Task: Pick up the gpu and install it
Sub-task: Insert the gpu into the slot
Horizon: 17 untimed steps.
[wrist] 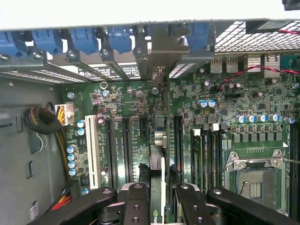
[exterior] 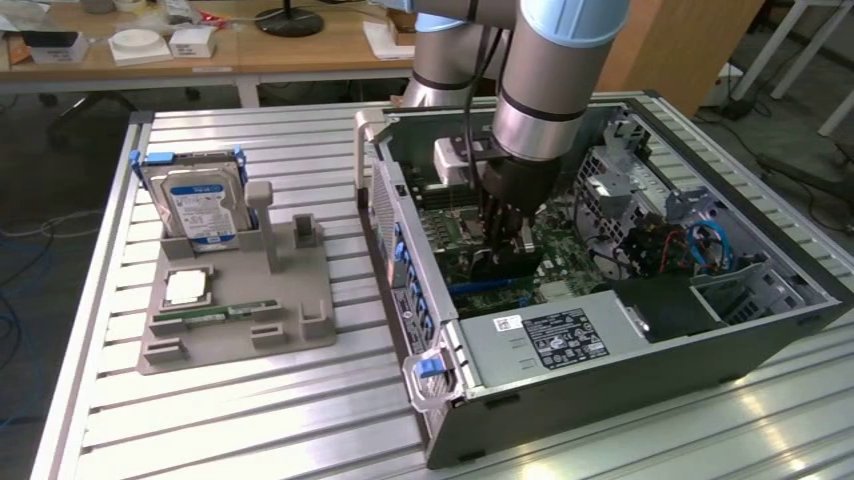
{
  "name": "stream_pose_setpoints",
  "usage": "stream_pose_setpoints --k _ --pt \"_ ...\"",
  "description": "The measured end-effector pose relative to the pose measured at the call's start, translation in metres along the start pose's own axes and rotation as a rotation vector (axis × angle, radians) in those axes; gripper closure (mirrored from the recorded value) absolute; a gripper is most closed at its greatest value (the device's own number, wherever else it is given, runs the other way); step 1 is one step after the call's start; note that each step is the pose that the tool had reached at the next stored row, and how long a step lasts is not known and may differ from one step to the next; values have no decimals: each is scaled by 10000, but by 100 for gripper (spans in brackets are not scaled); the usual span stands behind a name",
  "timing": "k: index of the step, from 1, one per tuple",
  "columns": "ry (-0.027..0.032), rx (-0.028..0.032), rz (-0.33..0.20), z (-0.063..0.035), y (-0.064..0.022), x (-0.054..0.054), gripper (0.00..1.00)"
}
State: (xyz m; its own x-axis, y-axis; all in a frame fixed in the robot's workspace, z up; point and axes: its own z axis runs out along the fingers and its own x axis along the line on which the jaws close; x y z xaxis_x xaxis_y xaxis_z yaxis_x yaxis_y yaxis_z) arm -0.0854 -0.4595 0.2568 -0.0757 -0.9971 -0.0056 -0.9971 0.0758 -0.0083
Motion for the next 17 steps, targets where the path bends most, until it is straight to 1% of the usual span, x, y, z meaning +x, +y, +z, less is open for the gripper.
stream_pose_setpoints --k 3,17 --pt "1 -1 0 28 1 0 74" --pt "1 0 0 68 3 -1 74"
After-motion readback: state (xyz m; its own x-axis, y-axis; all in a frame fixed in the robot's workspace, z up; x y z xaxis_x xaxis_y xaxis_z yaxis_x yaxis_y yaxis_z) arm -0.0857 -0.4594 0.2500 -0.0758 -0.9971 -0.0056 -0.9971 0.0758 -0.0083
